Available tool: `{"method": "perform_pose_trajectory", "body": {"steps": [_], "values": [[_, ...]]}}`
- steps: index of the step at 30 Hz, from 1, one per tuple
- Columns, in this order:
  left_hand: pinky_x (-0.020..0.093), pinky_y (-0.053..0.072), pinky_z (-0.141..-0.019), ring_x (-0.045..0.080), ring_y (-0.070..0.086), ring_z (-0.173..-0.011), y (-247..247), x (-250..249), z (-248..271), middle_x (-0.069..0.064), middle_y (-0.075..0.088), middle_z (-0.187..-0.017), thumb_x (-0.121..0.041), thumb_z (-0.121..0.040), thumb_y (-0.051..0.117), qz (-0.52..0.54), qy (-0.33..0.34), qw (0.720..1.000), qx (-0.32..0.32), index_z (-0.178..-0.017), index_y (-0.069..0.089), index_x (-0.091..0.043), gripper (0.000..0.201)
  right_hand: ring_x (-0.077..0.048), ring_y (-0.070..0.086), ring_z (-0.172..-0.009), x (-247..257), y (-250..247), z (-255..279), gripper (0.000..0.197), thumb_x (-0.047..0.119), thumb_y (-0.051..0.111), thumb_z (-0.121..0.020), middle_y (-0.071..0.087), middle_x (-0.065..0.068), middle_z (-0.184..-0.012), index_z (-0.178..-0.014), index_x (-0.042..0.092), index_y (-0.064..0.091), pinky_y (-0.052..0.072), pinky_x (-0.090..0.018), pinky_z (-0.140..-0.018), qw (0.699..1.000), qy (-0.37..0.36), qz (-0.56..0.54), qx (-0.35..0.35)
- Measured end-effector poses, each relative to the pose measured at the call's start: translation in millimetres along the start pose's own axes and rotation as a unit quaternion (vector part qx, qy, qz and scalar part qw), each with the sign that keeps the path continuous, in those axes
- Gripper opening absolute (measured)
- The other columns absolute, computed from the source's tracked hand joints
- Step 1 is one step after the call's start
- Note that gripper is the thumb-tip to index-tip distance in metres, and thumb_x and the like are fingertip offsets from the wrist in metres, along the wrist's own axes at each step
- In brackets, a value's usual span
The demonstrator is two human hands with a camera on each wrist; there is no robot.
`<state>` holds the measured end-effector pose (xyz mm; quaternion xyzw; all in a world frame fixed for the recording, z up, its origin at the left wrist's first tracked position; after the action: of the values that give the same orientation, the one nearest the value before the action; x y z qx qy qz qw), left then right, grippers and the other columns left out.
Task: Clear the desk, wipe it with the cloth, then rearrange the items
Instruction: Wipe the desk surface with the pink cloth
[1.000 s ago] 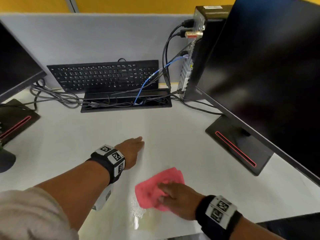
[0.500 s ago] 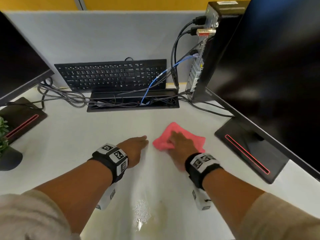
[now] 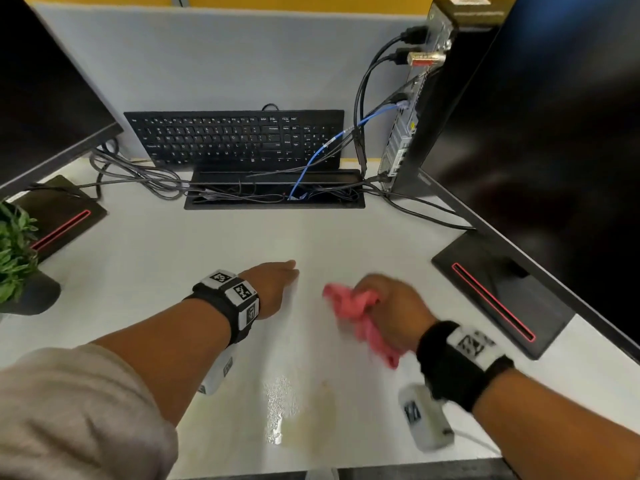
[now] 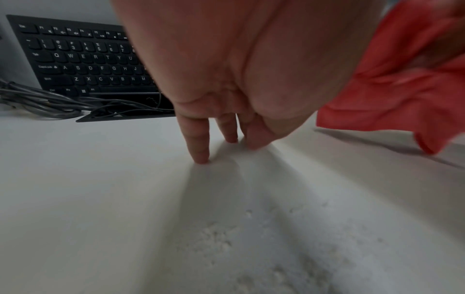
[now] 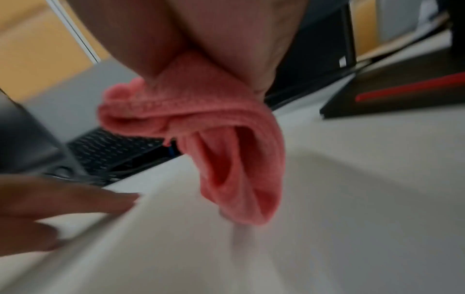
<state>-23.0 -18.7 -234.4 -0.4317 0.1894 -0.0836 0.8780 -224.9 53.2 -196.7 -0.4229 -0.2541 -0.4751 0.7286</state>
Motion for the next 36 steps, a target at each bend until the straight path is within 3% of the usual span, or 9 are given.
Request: {"method": "perform_pose_trajectory", "body": {"steps": [3, 5, 7, 15, 17, 20, 26, 31, 36], "values": [[0.024, 0.007, -0.122, 0.01, 0.007, -0.149, -2, 0, -1, -0.012, 0.003, -0.161, 0.008, -0.088, 0.037, 0.011, -0.002, 1.0, 0.003, -0.153, 0.015, -0.022, 0.076, -0.03, 0.068, -0.068, 18, -32, -43, 0.034, 0.003, 0.034, -0.087, 0.069, 0.005, -0.095, -0.1, 0.021, 0.06, 0.055, -0.036, -0.047, 0.992, -0.013, 0.066, -0.104], [0.022, 0.007, -0.121, 0.01, 0.008, -0.149, -3, 3, -1, -0.012, 0.004, -0.161, 0.008, -0.087, 0.037, 0.016, -0.01, 1.0, -0.002, -0.153, 0.015, -0.022, 0.076, -0.024, 0.066, -0.096, 23, -18, -62, 0.045, 0.003, 0.044, -0.084, 0.066, 0.005, -0.114, -0.114, 0.032, 0.062, 0.058, -0.036, -0.08, 0.982, -0.047, 0.158, -0.095], [0.022, 0.009, -0.121, 0.012, 0.01, -0.149, -6, 6, -2, -0.008, 0.005, -0.162, 0.005, -0.088, 0.039, 0.0, -0.008, 1.0, -0.016, -0.153, 0.017, -0.019, 0.072, -0.017, 0.065, -0.103, 15, 24, -70, 0.033, 0.012, 0.063, -0.076, 0.07, 0.003, -0.108, -0.101, 0.032, 0.073, 0.05, -0.04, -0.1, 0.97, -0.125, 0.203, -0.044], [0.026, 0.009, -0.123, 0.012, 0.009, -0.149, -8, 15, -5, -0.009, 0.004, -0.162, 0.007, -0.089, 0.038, 0.002, 0.009, 1.0, -0.017, -0.153, 0.017, -0.021, 0.072, -0.018, 0.06, -0.097, 22, 105, 38, 0.042, -0.003, 0.05, -0.083, 0.065, 0.007, -0.104, -0.092, 0.032, 0.071, 0.051, -0.035, -0.088, 0.902, -0.22, 0.262, 0.264], [0.026, 0.011, -0.123, 0.011, 0.009, -0.149, -8, 17, -8, -0.011, 0.006, -0.161, 0.006, -0.089, 0.039, 0.004, 0.009, 1.0, -0.026, -0.152, 0.018, -0.022, 0.073, -0.005, 0.065, -0.069, 19, 60, 20, 0.031, 0.004, 0.053, -0.088, 0.069, 0.004, -0.088, -0.103, 0.023, 0.073, 0.054, -0.021, -0.064, 0.965, -0.102, 0.15, 0.188], [0.026, 0.01, -0.123, 0.011, 0.009, -0.149, -4, 22, -11, -0.011, 0.008, -0.161, 0.004, -0.088, 0.041, 0.012, 0.007, 0.999, -0.03, -0.152, 0.019, -0.023, 0.073, -0.014, 0.06, -0.05, 24, -21, -26, 0.036, 0.003, 0.048, -0.088, 0.071, 0.01, -0.073, -0.091, 0.03, 0.072, 0.054, -0.035, -0.048, 0.997, -0.032, 0.065, -0.005], [0.024, 0.006, -0.122, 0.011, 0.008, -0.149, -4, 22, -13, -0.011, 0.006, -0.161, 0.006, -0.088, 0.04, 0.012, 0.006, 1.0, -0.028, -0.152, 0.018, -0.023, 0.073, -0.029, 0.054, -0.115, 27, -40, -135, 0.068, 0.012, 0.058, -0.079, 0.056, -0.007, -0.126, -0.139, 0.042, 0.045, 0.043, -0.035, -0.108, 0.929, -0.046, 0.347, -0.122], [0.028, 0.021, -0.12, 0.019, 0.029, -0.144, -17, 28, -10, 0.003, 0.025, -0.158, 0.001, -0.088, 0.043, 0.015, -0.006, 0.997, -0.07, -0.146, 0.035, -0.014, 0.06, -0.009, 0.062, -0.099, 48, 89, -85, 0.024, 0.023, 0.055, -0.083, 0.071, 0.009, -0.1, -0.091, 0.03, 0.076, 0.041, -0.037, -0.098, 0.961, -0.175, 0.209, 0.045], [0.022, 0.008, -0.122, 0.015, 0.014, -0.149, -15, 39, 1, 0.0, 0.011, -0.162, 0.004, -0.091, 0.036, 0.022, -0.024, 0.998, -0.049, -0.152, 0.02, -0.014, 0.066, 0.009, 0.042, -0.115, 22, 141, 18, 0.034, 0.014, 0.049, -0.091, 0.057, 0.026, -0.11, -0.093, 0.044, 0.066, 0.004, -0.064, -0.09, 0.885, -0.219, 0.308, 0.271]]}}
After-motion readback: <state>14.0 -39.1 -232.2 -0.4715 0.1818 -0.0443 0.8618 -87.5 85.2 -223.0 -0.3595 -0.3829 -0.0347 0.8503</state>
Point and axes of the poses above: each hand's wrist, its own z-axis away from the middle knuckle, its own y-axis out of the palm, x = y × z, the point moved 6 cm from there along -z, towards the middle knuckle
